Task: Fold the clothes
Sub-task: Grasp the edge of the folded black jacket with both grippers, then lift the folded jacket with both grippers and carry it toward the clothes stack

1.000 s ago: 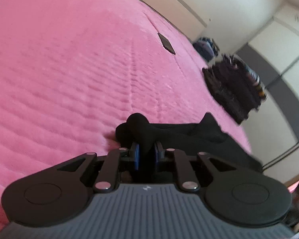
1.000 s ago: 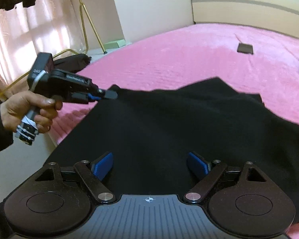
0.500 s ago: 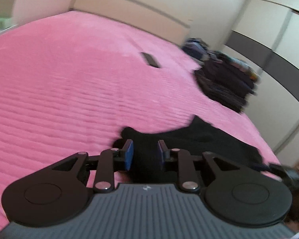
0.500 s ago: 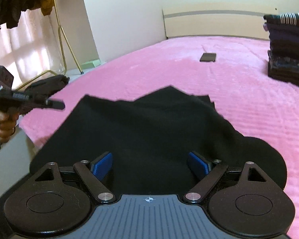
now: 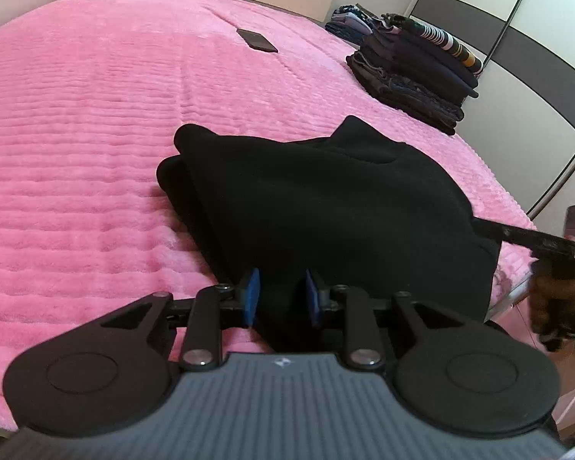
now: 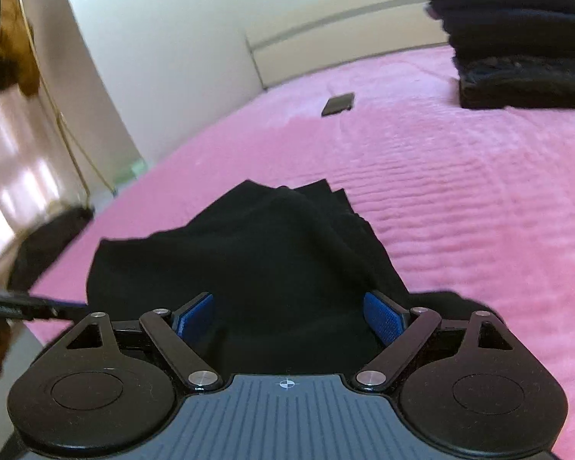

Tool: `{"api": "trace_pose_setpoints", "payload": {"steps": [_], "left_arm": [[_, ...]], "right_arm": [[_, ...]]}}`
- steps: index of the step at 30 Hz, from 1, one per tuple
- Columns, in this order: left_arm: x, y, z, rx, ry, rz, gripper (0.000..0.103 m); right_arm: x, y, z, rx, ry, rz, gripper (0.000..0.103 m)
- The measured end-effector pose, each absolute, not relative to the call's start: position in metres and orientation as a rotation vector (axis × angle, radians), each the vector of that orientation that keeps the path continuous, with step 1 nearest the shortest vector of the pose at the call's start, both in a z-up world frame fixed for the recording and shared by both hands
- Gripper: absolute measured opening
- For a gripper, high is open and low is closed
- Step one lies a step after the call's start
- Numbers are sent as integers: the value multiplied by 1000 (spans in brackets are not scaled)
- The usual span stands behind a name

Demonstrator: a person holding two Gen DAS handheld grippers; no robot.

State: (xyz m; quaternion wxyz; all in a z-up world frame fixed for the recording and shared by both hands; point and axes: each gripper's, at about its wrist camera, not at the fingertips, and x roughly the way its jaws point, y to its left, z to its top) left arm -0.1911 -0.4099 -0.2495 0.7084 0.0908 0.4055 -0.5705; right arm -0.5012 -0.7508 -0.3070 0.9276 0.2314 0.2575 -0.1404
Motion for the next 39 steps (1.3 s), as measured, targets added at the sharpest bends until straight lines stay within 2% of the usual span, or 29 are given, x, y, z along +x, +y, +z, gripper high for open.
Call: {"api": "trace_pose_setpoints", "payload": {"steps": [2, 5, 7, 10, 13, 19, 21, 23, 28, 29, 30, 32, 33, 35, 39], "left_arm": [[-192, -408, -243, 213, 897, -1253, 22], [-196, -402, -225, 176, 857, -1263, 20], [-199, -404, -219, 145, 846, -1287, 20], [-205, -415, -230, 200, 852, -1294, 20], [-210, -422, -245, 287, 838, -1283, 20], [-218, -407, -226, 355, 761, -1272, 20], [-228, -398, -216, 412, 686, -1282, 25], [-244, -392, -207, 493, 598, -1305, 39], [-304, -388, -204, 758, 355, -1414, 64], [-316, -388, -207, 811, 311, -1435, 65], [-329, -389, -211, 867, 270, -1448, 65], [-352, -393, -222, 965, 193, -1462, 67], [-364, -396, -229, 1010, 159, -1462, 68], [-386, -403, -247, 1118, 78, -1434, 68], [-420, -421, -284, 1354, -123, -1255, 68]], "right_arm": [[-502, -746, -291, 456, 493, -275, 88], [-503, -746, -296, 481, 461, -250, 88], [-494, -750, -314, 517, 514, -235, 88], [-488, -751, -318, 478, 515, -221, 90], [-492, -743, -299, 452, 519, -230, 90], [-513, -680, -277, -35, 571, -62, 90], [-514, -658, -287, -233, 642, -35, 90], [-511, -641, -299, -408, 704, -9, 90], [-489, -621, -335, -720, 807, 32, 90], [-484, -621, -338, -731, 812, 41, 85], [-479, -621, -342, -740, 816, 49, 61], [-469, -622, -337, -701, 826, 55, 51], [-465, -622, -333, -683, 825, 55, 40], [-458, -623, -323, -639, 817, 44, 33], [-455, -625, -304, -578, 786, 19, 32]]}}
